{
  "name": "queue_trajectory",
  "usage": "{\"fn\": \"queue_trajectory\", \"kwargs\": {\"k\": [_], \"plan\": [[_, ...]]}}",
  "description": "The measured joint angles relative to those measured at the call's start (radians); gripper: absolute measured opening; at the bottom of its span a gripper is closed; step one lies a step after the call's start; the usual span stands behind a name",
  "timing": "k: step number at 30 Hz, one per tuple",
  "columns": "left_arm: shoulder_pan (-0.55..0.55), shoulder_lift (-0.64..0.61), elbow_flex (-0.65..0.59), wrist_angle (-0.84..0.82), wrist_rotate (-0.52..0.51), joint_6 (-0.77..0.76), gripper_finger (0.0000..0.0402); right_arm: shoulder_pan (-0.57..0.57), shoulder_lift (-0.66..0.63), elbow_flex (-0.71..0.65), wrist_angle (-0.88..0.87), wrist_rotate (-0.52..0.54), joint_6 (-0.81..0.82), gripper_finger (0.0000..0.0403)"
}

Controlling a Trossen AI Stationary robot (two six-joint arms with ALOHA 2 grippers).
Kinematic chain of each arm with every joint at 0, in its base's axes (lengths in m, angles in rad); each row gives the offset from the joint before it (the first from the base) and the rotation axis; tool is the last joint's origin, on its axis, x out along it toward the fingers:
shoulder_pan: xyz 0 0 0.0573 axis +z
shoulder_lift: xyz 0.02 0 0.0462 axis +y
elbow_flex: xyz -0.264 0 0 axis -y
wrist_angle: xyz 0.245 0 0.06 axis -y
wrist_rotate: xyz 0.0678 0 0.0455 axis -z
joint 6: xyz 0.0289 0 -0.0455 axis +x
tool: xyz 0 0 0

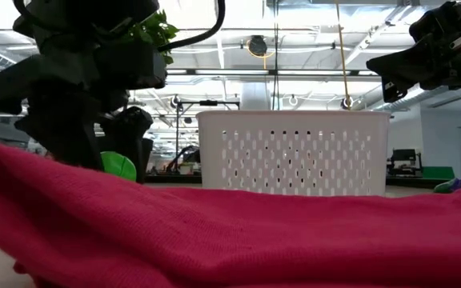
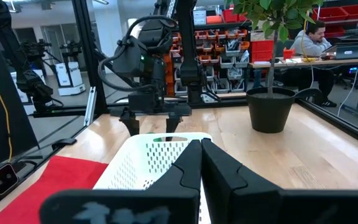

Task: Pick and placing Produce into tupperware
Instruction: Put the green guava into the white bin

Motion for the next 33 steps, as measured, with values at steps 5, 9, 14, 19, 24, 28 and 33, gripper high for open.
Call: {"fn": "queue_trajectory", "kwargs": {"k": [5,9,14,19,24,28,33], "plan": [[-0.002,0.011,0.0,-0.003,-0.006,0.01,0.0347,0.0,0.0,0.0,0.0,0.0,0.001,0.0],[-0.002,0.026,0.002,0.009,-0.006,0.005,0.0347,0.0,0.0,0.0,0.0,0.0,0.002,0.0],[-0.007,0.045,0.002,0.009,-0.006,0.006,0.0347,0.0,0.0,0.0,0.0,0.0,0.002,0.0],[-0.007,0.044,0.002,0.003,0.002,0.011,0.0344,0.0,0.001,0.0,0.0,0.0,0.002,0.0],[-0.007,0.044,0.002,0.006,0.003,0.012,0.031,0.0,0.001,0.0,0.0,0.0,0.002,0.0],[-0.007,0.044,0.002,0.008,0.006,0.012,0.0267,0.0,0.001,0.0,0.0,0.0,0.001,0.0],[-0.007,0.045,0.001,0.02,0.005,0.012,0.0216,0.0,0.001,0.0,0.0,0.0,0.0,0.0]]}}
